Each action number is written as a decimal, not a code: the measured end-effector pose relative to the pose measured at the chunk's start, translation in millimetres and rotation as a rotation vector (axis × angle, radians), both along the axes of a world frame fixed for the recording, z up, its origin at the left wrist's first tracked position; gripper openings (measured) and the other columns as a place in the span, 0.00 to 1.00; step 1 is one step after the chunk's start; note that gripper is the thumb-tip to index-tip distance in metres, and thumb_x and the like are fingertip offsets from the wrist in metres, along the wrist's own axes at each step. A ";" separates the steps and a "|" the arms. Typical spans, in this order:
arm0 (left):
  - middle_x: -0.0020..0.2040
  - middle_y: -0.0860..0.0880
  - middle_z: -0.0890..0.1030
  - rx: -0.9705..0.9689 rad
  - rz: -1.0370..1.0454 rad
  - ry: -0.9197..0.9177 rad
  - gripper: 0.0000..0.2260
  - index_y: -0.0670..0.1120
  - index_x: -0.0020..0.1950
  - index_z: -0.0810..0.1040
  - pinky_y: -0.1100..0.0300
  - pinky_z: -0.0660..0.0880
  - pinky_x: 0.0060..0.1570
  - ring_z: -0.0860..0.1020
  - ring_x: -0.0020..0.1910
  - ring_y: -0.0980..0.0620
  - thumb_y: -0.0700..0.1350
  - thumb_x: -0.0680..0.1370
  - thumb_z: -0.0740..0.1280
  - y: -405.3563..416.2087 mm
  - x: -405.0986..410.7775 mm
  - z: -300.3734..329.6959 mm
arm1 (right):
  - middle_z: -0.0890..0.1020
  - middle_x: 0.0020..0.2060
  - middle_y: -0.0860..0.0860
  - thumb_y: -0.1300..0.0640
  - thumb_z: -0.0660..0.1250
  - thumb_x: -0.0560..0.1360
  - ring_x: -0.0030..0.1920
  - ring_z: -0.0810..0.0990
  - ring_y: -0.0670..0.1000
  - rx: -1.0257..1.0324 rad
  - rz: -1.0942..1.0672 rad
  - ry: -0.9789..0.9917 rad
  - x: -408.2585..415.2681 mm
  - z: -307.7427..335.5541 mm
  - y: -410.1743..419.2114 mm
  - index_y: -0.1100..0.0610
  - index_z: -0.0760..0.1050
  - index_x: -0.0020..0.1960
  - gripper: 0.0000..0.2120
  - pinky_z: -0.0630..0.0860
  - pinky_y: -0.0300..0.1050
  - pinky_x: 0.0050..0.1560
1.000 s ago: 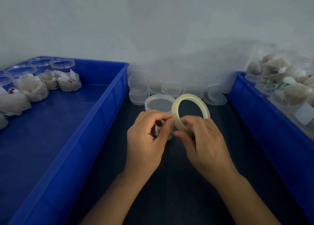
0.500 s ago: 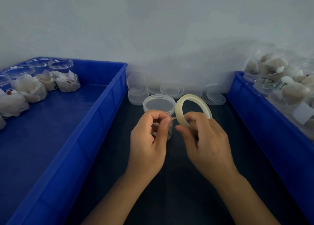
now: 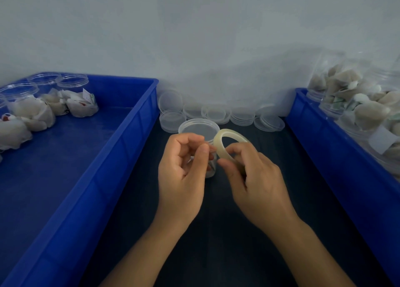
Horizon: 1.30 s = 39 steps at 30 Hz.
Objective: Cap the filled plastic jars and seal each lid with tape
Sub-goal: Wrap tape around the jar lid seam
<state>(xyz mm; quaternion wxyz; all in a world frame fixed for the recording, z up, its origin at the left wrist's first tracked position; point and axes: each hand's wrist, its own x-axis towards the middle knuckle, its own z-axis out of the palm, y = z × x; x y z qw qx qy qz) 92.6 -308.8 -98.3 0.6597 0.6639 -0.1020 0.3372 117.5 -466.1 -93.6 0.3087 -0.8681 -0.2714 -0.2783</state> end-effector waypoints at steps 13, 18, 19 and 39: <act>0.51 0.59 0.84 0.311 0.168 -0.099 0.08 0.46 0.57 0.81 0.66 0.81 0.48 0.85 0.53 0.55 0.42 0.79 0.76 8.7 2.4 0.1 | 0.76 0.34 0.42 0.43 0.59 0.84 0.33 0.75 0.45 -0.129 -0.123 -0.125 2.4 2.5 -3.9 0.52 0.75 0.58 0.15 0.68 0.40 0.39; 0.50 0.53 0.85 0.340 0.225 -0.140 0.08 0.40 0.55 0.80 0.62 0.82 0.50 0.85 0.51 0.54 0.41 0.79 0.76 7.5 1.4 -3.4 | 0.77 0.31 0.43 0.42 0.57 0.85 0.31 0.77 0.46 -0.147 -0.138 -0.158 2.9 1.6 -1.8 0.50 0.72 0.60 0.14 0.72 0.42 0.37; 0.51 0.52 0.85 0.334 0.240 -0.152 0.08 0.40 0.54 0.80 0.62 0.82 0.51 0.86 0.52 0.54 0.40 0.79 0.76 7.0 1.0 -3.6 | 0.76 0.30 0.44 0.41 0.56 0.85 0.30 0.76 0.46 -0.153 -0.150 -0.163 3.5 1.4 -0.7 0.50 0.71 0.60 0.14 0.73 0.43 0.35; 0.50 0.53 0.82 0.398 0.319 -0.038 0.08 0.44 0.56 0.80 0.60 0.81 0.49 0.83 0.51 0.53 0.39 0.79 0.75 16.9 6.4 -11.5 | 0.79 0.31 0.46 0.54 0.66 0.83 0.27 0.75 0.51 -0.210 -0.207 -0.124 9.6 7.7 13.6 0.49 0.80 0.49 0.06 0.76 0.51 0.26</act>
